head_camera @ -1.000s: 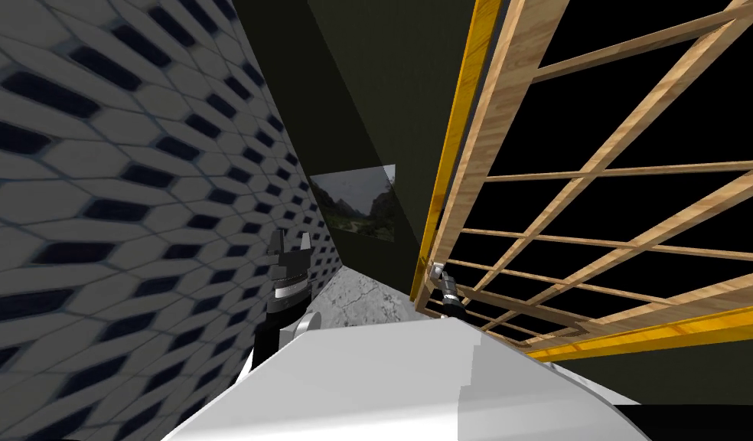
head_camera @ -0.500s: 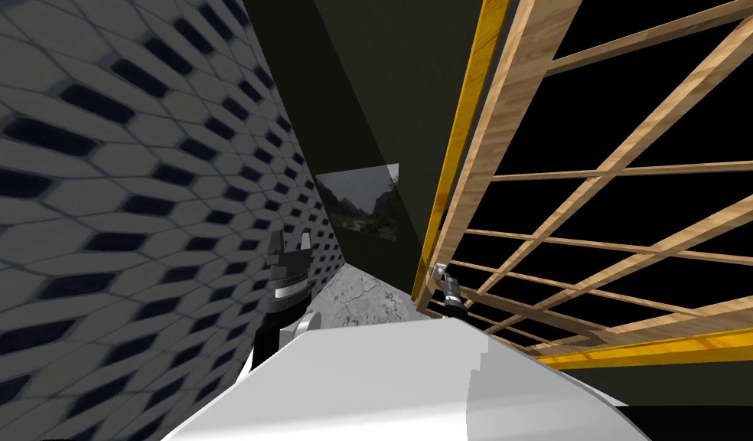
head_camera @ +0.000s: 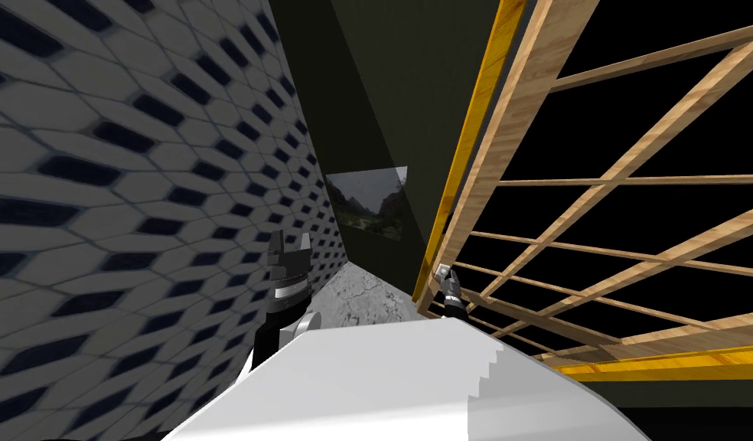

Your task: Pull the door open

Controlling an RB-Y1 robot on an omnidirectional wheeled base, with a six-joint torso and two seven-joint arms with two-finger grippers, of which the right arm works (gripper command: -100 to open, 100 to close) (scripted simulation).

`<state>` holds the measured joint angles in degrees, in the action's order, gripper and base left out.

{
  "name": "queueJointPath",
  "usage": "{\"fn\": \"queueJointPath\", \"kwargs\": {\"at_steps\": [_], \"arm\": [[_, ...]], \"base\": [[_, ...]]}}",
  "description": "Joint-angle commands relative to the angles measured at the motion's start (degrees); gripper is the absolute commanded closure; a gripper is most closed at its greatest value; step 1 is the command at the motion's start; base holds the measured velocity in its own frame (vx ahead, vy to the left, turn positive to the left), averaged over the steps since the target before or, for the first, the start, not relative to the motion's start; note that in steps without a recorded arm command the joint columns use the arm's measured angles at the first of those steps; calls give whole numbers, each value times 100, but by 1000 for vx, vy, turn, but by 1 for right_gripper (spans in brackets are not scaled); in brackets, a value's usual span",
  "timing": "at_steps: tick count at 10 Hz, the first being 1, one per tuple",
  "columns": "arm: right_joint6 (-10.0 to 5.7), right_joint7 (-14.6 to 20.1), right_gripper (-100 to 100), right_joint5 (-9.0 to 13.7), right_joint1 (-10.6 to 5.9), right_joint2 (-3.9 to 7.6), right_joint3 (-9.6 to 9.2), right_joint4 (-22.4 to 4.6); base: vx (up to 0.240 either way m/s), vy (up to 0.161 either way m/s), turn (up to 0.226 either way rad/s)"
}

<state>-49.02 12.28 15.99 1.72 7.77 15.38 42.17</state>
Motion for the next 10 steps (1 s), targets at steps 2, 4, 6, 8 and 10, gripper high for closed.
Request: {"fn": "queueJointPath", "kwargs": {"at_steps": [2, 4, 6, 8, 10], "arm": [[-17, 328, -100, 124, -28, -13, -56, -26], [-32, 696, -100, 307, -44, -25, -130, -24], [-41, 980, -100, 407, -53, -31, -171, -23], [-50, 1224, -100, 514, -62, -38, -215, -22], [-59, 1458, -100, 625, -71, -46, -260, -20]], "base": [[-46, 14, 34], [-42, -4, 63], [-51, -6, 31], [-59, -5, 55], [-52, -8, 39]]}}
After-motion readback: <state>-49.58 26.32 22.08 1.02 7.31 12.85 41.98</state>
